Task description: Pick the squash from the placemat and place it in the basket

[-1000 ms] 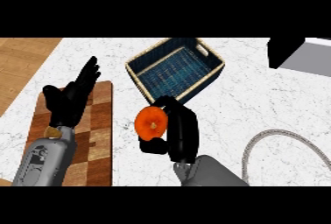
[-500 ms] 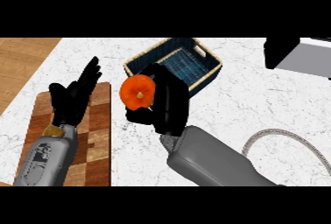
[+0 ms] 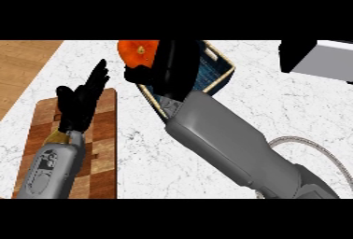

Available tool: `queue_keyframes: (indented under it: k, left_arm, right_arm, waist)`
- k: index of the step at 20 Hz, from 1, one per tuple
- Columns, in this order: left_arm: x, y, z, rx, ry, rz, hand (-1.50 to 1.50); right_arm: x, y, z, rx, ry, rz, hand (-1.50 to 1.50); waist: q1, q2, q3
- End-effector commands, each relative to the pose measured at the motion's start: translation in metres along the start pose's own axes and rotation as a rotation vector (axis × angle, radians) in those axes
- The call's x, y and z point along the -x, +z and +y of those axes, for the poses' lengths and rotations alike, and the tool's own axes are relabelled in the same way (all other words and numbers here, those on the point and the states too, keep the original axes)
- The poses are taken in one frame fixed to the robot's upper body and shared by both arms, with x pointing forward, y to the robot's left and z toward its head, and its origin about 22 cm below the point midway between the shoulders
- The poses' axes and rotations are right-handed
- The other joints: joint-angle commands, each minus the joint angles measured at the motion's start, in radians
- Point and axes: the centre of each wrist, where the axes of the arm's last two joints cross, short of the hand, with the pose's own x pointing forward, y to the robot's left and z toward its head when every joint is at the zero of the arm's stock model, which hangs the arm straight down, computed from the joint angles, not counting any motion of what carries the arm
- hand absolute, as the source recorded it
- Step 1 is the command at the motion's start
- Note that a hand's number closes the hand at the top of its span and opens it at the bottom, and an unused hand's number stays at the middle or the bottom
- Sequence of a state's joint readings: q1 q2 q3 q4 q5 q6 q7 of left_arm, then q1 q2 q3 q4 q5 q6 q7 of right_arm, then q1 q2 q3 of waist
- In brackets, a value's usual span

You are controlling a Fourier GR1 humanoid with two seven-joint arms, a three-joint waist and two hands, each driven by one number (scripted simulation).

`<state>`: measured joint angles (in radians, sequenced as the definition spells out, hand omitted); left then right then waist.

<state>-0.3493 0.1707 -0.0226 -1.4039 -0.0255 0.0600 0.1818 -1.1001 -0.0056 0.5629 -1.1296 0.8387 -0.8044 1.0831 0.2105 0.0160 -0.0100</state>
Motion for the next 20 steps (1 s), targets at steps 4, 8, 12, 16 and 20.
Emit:
queue_keyframes:
  k: [4,8,12,16,20]
  left_arm:
    - [-0.001,-0.003,-0.001,-0.003,0.006,-0.002,0.00]
    - [-0.006,-0.007,0.001,-0.013,-0.008,-0.014,0.00]
    - [0.002,-0.004,-0.005,0.003,0.009,0.001,0.00]
    - [-0.005,-0.008,-0.006,-0.010,-0.013,-0.029,0.00]
    - [-0.005,-0.010,-0.003,-0.020,-0.004,-0.022,0.00]
  right_arm:
    - [-0.037,-0.037,0.005,0.118,0.014,0.157,1.50]
    - [-0.050,-0.053,0.009,0.141,0.119,0.195,1.50]
    - [-0.056,-0.066,0.010,0.156,0.155,0.247,1.50]
    - [-0.055,-0.075,0.014,0.159,0.238,0.297,1.50]
    - [-0.043,-0.087,0.016,0.175,0.230,0.380,1.50]
  waist:
    - [-0.005,0.004,-0.001]
    - [-0.003,0.007,-0.002]
    - [0.005,0.016,-0.001]
    - [0.008,0.019,-0.001]
    - [-0.006,0.025,0.000]
